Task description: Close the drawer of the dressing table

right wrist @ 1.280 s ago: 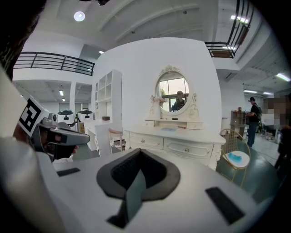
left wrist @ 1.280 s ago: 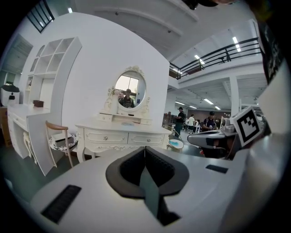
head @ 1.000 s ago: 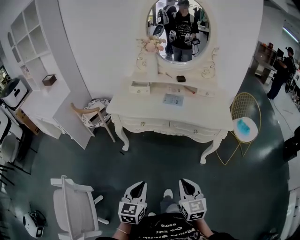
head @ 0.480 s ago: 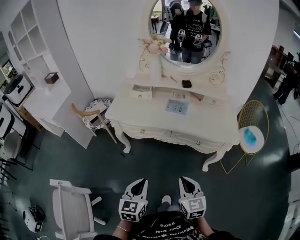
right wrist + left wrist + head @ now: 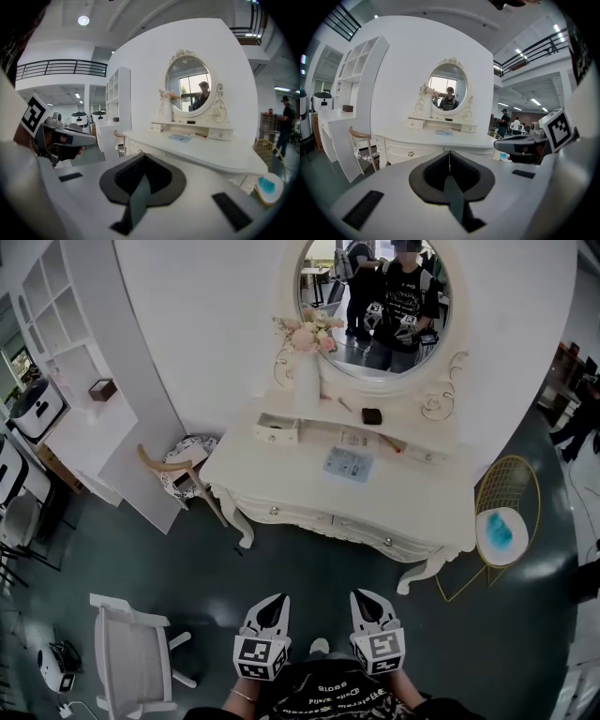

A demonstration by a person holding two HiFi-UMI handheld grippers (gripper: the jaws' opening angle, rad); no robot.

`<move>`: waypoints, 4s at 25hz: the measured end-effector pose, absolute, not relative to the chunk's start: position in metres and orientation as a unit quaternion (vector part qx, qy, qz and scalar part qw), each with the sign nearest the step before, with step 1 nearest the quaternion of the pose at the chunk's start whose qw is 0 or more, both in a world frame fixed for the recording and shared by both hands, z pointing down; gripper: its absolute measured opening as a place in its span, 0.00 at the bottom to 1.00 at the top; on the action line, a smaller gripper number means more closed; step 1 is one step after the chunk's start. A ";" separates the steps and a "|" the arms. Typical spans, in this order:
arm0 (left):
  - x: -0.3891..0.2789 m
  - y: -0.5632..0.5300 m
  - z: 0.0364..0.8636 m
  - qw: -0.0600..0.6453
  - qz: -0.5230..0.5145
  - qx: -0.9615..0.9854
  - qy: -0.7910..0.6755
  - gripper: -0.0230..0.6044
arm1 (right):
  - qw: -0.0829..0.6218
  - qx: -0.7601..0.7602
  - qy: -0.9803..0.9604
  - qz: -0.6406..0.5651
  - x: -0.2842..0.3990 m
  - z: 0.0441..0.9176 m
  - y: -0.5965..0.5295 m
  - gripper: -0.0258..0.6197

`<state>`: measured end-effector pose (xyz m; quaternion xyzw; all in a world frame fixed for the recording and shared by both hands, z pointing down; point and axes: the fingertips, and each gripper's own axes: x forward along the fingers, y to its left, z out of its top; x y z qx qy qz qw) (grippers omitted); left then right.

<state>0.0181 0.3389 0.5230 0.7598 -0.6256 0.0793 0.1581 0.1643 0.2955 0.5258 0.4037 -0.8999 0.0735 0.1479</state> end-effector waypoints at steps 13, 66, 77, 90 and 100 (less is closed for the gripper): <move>0.024 0.303 0.524 0.150 0.090 0.757 -0.629 0.06 | 0.138 0.416 -0.894 0.090 0.174 0.527 0.263 0.06; -0.143 0.024 0.522 0.140 0.081 0.818 -0.552 0.06 | 0.140 0.521 -0.834 0.116 0.025 0.529 0.042 0.06; -0.155 0.000 0.525 0.148 0.086 0.805 -0.568 0.06 | 0.128 0.518 -0.837 0.121 0.018 0.527 0.014 0.06; -0.156 -0.046 0.525 0.160 0.098 0.778 -0.599 0.06 | 0.120 0.483 -0.859 0.121 0.022 0.518 -0.040 0.06; -0.160 -0.079 0.543 0.192 0.112 0.754 -0.618 0.07 | 0.131 0.459 -0.869 0.131 0.033 0.527 -0.070 0.06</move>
